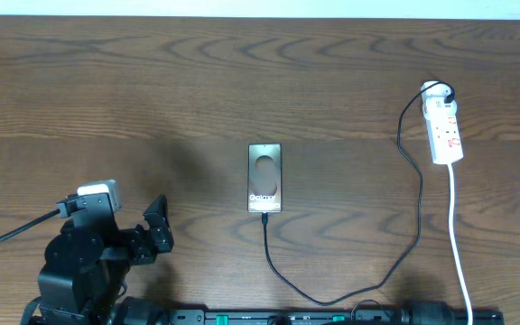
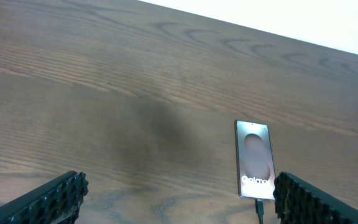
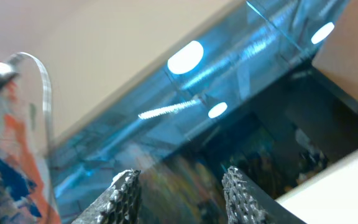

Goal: Plug charger to phone and switch on socket

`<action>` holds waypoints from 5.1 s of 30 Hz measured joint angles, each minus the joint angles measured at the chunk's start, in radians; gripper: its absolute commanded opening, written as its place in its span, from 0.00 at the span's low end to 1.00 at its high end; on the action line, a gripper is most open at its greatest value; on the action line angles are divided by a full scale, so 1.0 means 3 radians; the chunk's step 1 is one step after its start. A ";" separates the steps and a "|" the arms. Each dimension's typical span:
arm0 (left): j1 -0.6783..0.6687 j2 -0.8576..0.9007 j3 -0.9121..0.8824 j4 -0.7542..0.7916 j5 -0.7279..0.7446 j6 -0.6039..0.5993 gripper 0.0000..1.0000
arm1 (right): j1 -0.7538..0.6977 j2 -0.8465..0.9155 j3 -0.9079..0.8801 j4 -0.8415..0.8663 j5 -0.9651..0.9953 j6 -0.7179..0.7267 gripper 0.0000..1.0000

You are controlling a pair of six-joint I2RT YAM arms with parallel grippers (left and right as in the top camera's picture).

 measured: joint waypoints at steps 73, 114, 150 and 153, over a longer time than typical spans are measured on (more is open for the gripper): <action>0.0000 0.0001 0.0000 0.0000 0.0000 0.0000 0.98 | 0.0031 0.0000 -0.2469 -0.0161 0.0465 0.1523 0.99; 0.0000 0.0001 0.0000 0.0000 -0.0001 0.0000 0.98 | 0.0046 0.0008 -0.4855 0.2289 -0.0451 -0.0594 0.99; 0.0000 0.0001 0.0000 0.0000 0.0000 0.0000 0.98 | 0.0046 0.0014 -0.4856 0.2014 -0.0467 -0.2394 0.99; 0.0000 0.0001 0.0000 0.0000 0.0000 0.0000 0.98 | 0.0046 0.0014 -0.4856 0.2012 -0.0454 -0.2532 0.99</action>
